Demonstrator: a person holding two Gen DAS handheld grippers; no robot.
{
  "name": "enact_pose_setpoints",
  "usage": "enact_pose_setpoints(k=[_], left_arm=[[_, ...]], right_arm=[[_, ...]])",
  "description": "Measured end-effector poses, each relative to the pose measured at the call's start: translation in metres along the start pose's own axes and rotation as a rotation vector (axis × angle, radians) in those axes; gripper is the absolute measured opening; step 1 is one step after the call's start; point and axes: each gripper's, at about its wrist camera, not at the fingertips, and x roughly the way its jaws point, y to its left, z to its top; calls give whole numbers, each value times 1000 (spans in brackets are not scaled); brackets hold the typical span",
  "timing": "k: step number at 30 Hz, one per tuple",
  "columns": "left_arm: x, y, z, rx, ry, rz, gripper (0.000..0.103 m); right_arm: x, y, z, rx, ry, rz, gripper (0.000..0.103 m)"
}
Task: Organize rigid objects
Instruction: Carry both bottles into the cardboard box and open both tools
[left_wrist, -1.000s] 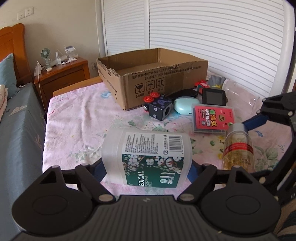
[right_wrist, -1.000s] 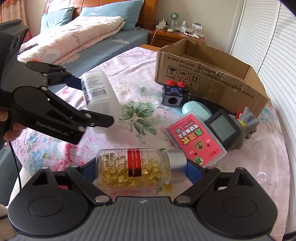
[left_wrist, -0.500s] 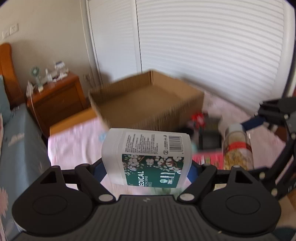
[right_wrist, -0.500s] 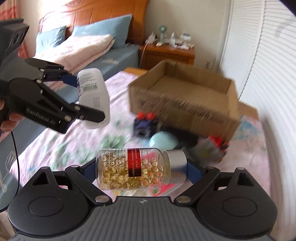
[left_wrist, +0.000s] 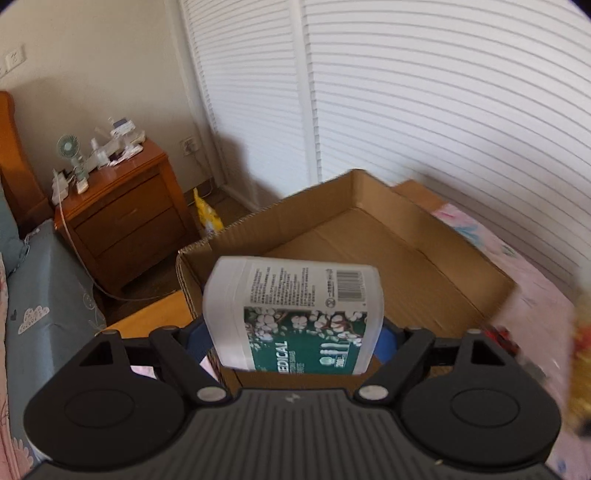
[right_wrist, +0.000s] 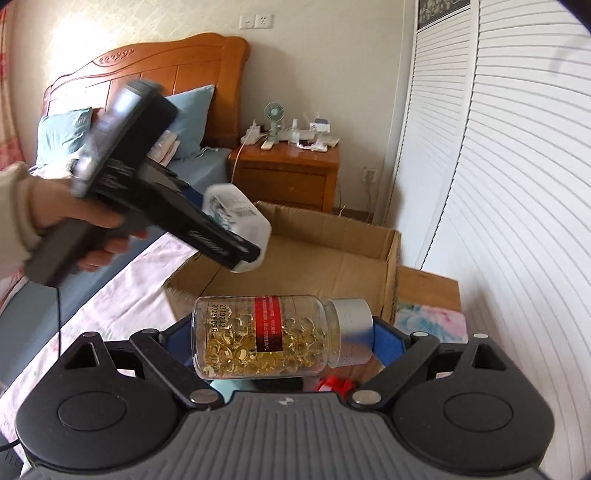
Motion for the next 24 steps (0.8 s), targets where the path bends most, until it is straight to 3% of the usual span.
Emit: enact_pose_setpoints(k=[6, 15, 24], left_arm=[[18, 8, 2, -36, -9, 81, 90], [-41, 13, -34, -58, -78, 38, 96], [-89, 7, -92, -132, -46, 33, 100]], right_arm=[[7, -8, 0, 29, 11, -6, 96], [26, -5, 11, 26, 44, -14, 96], [75, -16, 44, 50, 94, -33, 96]])
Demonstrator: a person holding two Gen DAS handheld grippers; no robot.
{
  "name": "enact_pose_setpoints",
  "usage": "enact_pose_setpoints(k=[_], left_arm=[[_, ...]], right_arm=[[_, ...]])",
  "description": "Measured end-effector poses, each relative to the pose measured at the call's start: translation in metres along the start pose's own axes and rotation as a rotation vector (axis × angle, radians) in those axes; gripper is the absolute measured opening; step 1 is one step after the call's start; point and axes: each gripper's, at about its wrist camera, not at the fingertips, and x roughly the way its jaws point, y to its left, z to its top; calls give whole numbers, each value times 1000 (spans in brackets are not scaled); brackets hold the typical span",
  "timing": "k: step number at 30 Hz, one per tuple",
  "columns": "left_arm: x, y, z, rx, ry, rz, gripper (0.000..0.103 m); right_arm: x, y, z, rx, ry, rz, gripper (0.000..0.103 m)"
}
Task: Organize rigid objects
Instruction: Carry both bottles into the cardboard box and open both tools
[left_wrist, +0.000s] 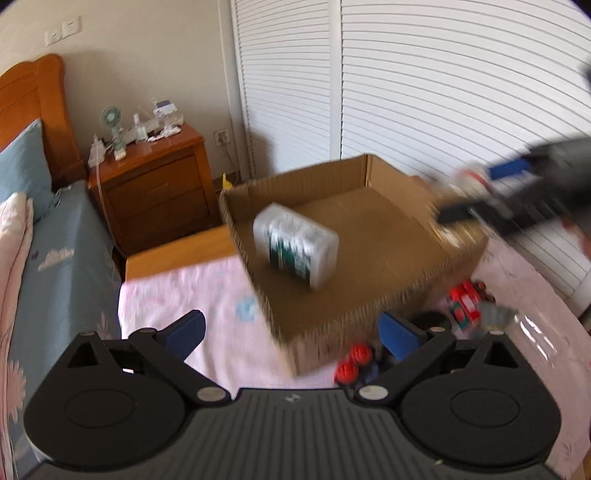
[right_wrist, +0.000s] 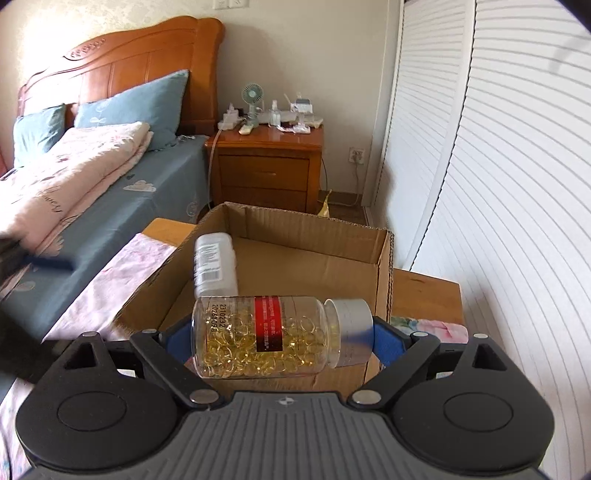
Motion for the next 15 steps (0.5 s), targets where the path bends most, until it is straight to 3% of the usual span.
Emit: enact_pose_setpoints(k=[5, 10, 12, 15], left_arm=[[-17, -4, -29, -21, -28, 32, 100], [-25, -6, -46, -49, -37, 13, 100], [-25, -6, -50, -57, -34, 10, 100], [-25, -7, -54, -59, -30, 2, 100]], right_arm=[[34, -10, 26, 33, 29, -13, 96], [68, -16, 49, 51, 35, -41, 96], [76, -18, 54, 65, 27, -27, 103], [75, -19, 53, 80, 34, -17, 103]])
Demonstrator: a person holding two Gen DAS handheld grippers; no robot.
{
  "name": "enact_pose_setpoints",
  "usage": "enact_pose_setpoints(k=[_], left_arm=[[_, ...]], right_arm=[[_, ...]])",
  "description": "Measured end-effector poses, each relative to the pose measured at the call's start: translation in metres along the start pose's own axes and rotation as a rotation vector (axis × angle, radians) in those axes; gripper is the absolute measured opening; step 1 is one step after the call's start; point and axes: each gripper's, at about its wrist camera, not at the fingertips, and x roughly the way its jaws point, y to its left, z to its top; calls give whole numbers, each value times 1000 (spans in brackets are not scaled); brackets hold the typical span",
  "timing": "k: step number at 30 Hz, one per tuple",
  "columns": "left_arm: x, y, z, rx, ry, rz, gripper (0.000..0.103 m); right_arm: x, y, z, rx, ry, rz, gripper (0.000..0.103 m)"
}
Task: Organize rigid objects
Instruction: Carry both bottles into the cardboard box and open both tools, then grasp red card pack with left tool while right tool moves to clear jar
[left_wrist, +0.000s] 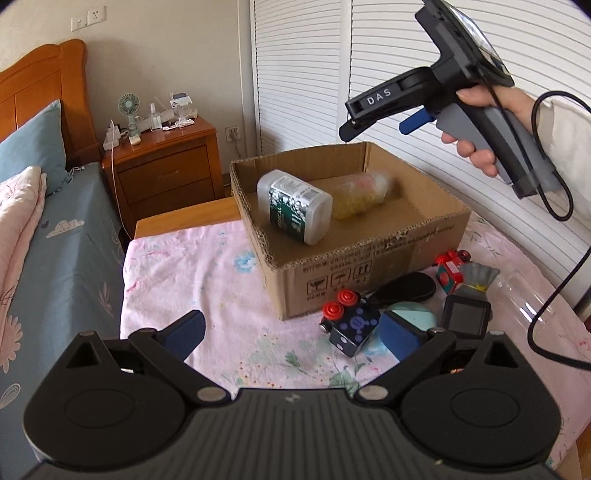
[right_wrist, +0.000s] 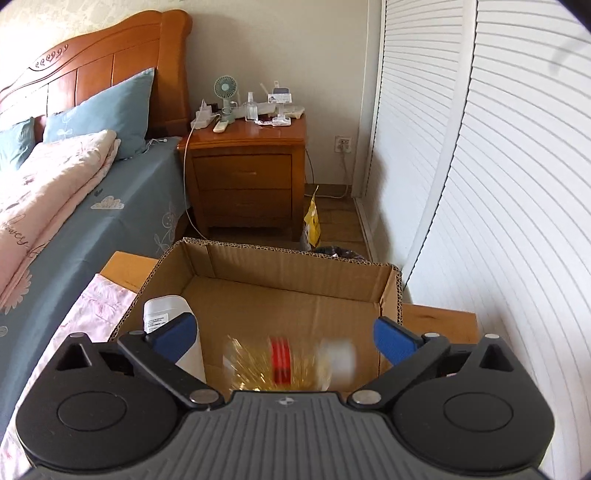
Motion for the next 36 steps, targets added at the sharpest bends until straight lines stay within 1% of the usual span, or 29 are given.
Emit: enact_pose_setpoints(k=[5, 13, 18, 24, 30, 33, 36], left_arm=[[-3, -1, -6, -14, -9, -5, 100], [-15, -9, -18, -13, -7, -7, 100], [-24, -14, -29, -25, -15, -3, 100], [-30, -23, -39, -27, -15, 15, 100], [-34, -32, -45, -16, -4, 14, 100], [-35, -34, -48, -16, 0, 17, 100], [-35, -35, -51, -14, 8, 18, 100]], right_arm=[[-23, 5, -18, 6, 8, 20, 103], [-74, 10, -65, -17, 3, 40, 103], [-93, 3, -97, -32, 5, 58, 103], [-91, -15, -136, -6, 73, 132, 103], [-70, -30, -157, 52, 144, 195, 103], [-67, -32, -165, 68, 181, 200, 103], [-76, -31, -176, 54, 197, 190, 103]])
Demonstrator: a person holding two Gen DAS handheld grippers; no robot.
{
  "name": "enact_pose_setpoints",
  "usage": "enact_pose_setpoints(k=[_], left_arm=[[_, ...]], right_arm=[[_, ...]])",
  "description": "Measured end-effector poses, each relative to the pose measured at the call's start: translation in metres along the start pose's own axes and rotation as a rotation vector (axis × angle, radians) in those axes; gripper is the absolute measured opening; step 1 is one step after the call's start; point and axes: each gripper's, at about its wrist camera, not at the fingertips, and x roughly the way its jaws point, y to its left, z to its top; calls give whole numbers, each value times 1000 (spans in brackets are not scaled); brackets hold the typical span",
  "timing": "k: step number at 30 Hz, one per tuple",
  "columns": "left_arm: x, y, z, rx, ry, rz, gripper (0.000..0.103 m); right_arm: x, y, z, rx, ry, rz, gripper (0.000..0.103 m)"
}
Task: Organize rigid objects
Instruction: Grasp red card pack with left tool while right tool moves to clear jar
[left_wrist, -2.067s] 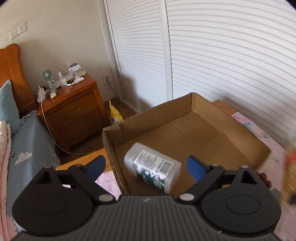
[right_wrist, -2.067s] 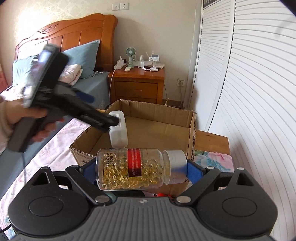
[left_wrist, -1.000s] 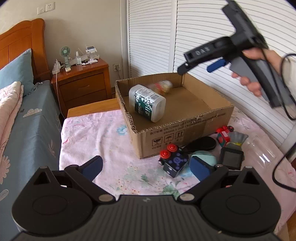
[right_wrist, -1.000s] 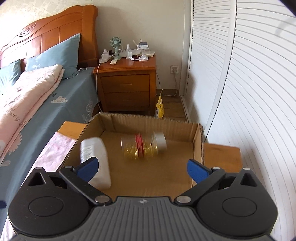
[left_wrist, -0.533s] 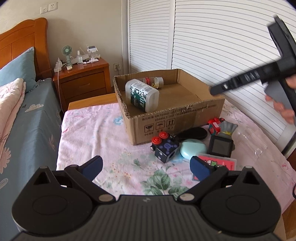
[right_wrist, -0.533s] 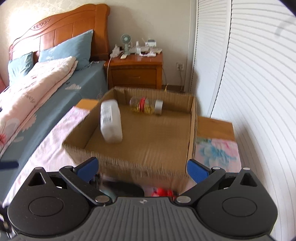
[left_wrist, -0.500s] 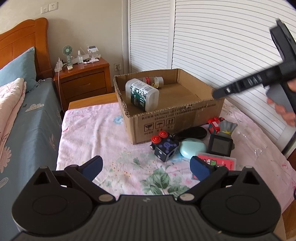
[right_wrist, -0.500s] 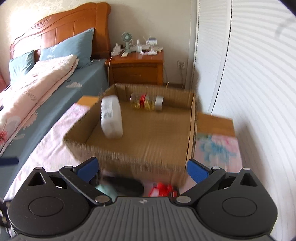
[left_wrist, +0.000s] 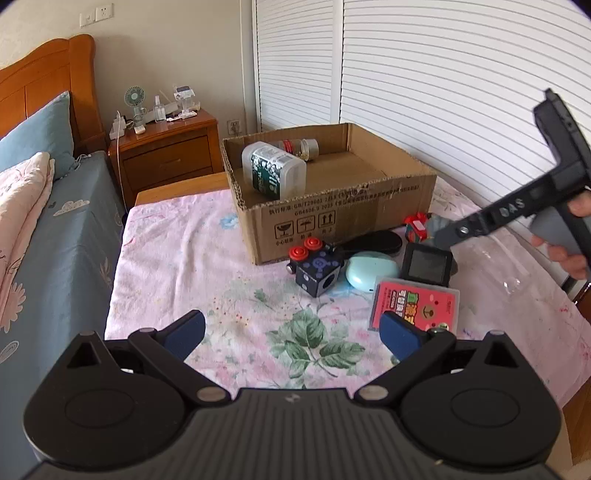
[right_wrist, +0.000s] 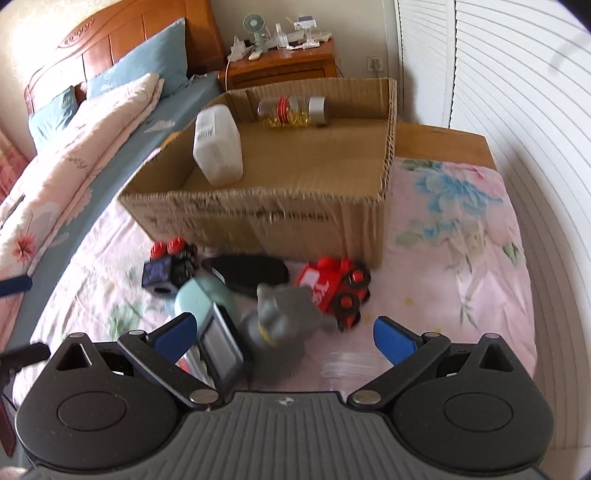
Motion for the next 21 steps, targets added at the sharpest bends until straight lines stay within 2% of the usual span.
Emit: enact_pose_setpoints(k=[7, 13, 17, 21], left_arm=[[3, -2, -4, 17, 10, -13, 100], [4, -6, -8, 30, 17, -28, 100], [7, -11, -10, 52, 27, -41, 100], [13, -17, -13, 68, 44, -66, 100]], right_arm=[[-14, 7, -32, 53, 113, -99, 103], [-29, 10, -66, 147, 182, -77, 103], [-35, 28, -88, 109, 202, -109, 103], [-33, 46, -107, 42, 178, -163, 103]])
